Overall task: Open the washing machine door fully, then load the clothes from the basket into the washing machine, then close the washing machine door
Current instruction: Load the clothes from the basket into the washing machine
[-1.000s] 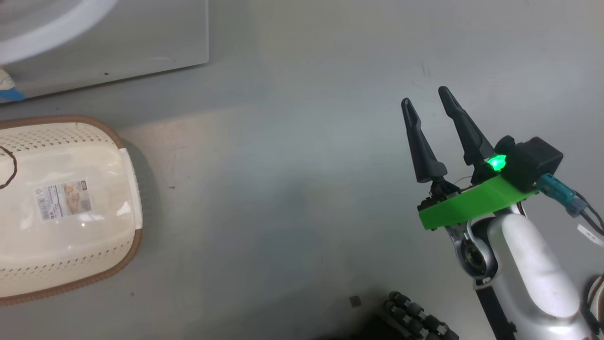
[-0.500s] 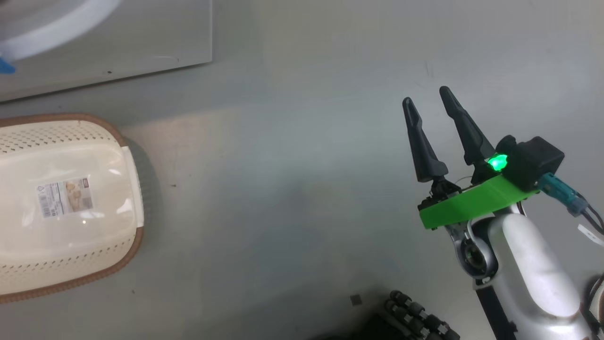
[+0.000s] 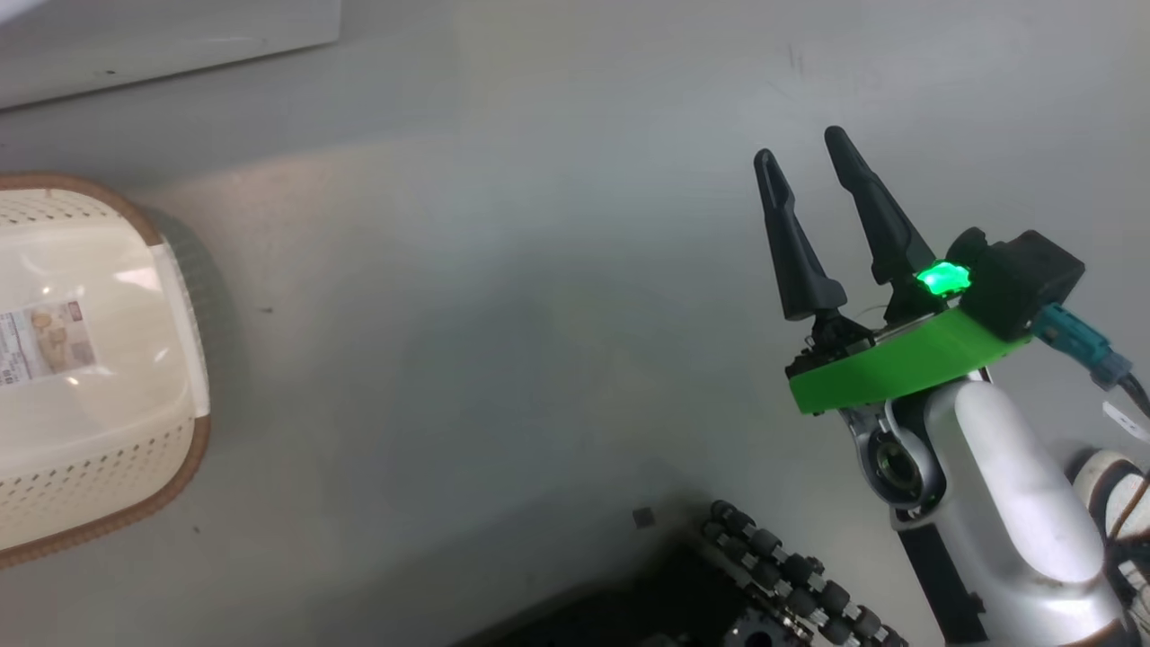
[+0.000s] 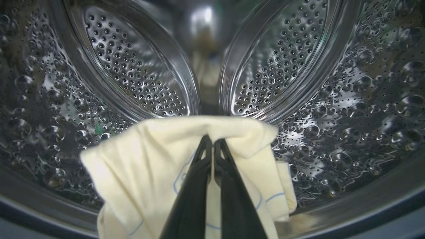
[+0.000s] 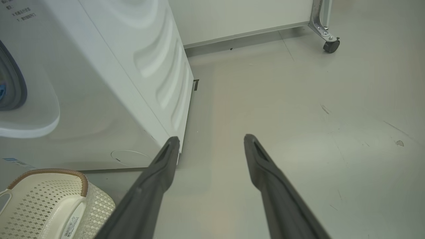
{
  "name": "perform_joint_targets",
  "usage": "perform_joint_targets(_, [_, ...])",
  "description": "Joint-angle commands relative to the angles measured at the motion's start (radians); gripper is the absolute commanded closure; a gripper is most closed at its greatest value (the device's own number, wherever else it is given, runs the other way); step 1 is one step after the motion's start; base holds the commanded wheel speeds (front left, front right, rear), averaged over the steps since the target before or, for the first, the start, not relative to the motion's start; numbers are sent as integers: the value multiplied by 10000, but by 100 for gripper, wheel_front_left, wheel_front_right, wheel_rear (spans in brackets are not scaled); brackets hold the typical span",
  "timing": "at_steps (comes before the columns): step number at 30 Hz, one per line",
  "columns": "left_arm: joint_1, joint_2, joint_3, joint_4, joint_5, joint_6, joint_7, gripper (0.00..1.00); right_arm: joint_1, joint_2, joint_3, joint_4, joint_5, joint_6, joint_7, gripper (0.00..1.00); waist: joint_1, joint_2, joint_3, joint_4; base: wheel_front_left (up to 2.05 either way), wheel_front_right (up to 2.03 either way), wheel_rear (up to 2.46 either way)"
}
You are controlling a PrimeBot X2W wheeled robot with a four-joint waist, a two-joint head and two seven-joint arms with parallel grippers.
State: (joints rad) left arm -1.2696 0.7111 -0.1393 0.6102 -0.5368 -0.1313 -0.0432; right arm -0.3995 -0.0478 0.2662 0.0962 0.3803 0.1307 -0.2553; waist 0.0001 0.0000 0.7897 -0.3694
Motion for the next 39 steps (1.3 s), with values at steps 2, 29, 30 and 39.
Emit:
perform_joint_targets(2, [-644,925,-7,-369,171,6,185,100,74,-24,191,-330,136,0,-65,0,-1,0,383,-273,0,0,0])
perform_joint_targets(29, [-6939,737,-4799,2952,-208,6,511,100,245,-24,839,-494,756,0,-65,0,-1,0,1231,-1061,0,0,0])
perform_joint_targets(30, [-6998,712,-4945,3078,-270,6,495,100,260,-24,837,-489,740,0,-65,0,-1,0,1241,-1060,0,0,0])
perform_joint_targets(39, [-7227,519,-5941,3896,-986,6,132,100,315,-24,826,-504,669,0,-65,0,-1,0,1222,-1059,0,0,0])
